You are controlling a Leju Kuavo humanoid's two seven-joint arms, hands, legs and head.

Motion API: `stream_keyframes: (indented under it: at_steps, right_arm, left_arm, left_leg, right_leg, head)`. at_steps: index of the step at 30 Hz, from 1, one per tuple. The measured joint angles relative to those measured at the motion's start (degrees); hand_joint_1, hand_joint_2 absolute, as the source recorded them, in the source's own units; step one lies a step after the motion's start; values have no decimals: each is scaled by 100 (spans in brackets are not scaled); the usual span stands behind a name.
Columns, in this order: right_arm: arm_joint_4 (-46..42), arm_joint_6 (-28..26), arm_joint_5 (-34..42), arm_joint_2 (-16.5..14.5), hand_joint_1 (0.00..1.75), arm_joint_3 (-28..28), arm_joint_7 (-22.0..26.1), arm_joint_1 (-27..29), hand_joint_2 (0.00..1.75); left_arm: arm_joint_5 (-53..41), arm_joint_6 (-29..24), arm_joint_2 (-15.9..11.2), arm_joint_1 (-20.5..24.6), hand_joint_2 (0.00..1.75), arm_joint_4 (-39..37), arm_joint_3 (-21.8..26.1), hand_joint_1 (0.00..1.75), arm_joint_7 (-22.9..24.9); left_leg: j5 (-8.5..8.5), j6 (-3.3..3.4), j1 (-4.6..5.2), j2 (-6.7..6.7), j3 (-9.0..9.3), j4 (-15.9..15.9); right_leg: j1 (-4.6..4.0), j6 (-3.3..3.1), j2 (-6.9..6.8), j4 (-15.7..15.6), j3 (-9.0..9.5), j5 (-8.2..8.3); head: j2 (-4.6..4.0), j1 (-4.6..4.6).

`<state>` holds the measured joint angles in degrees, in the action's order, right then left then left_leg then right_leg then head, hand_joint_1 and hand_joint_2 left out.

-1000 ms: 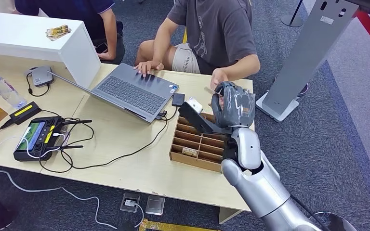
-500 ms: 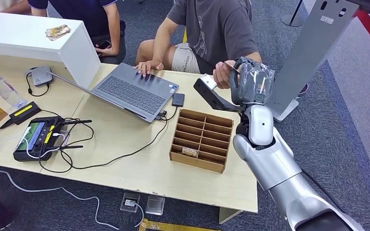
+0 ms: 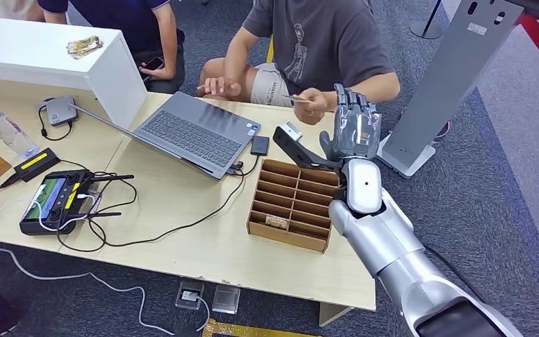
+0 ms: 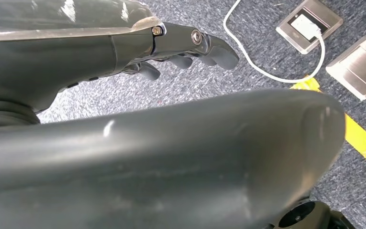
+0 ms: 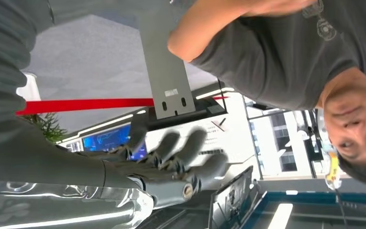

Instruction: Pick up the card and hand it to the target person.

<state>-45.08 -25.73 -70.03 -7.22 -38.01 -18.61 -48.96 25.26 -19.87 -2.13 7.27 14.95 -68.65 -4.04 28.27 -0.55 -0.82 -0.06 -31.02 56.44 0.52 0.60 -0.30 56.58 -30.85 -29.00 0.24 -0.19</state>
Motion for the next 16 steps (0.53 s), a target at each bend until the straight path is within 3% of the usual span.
stream_keyframes:
  at_steps: [7, 16]
  right_arm:
    - [150, -110, 236, -16, 0, -20, 23, 45, 175]
    - [-325, -562, 1255, 48, 0, 85, 509, 564, 175]
  left_arm:
    - [-23, 14, -4, -1, 0, 0, -1, 0, -11]
    - [2, 1, -4, -4, 0, 0, 2, 0, 50]
  left_leg:
    - [0, 0, 0, 1, 1, 2]
    - [0, 0, 0, 1, 2, 2]
  right_leg:
    - [0, 0, 0, -1, 0, 0]
    - [0, 0, 1, -1, -1, 0]
  head:
    - [0, 5]
    - [0, -1]
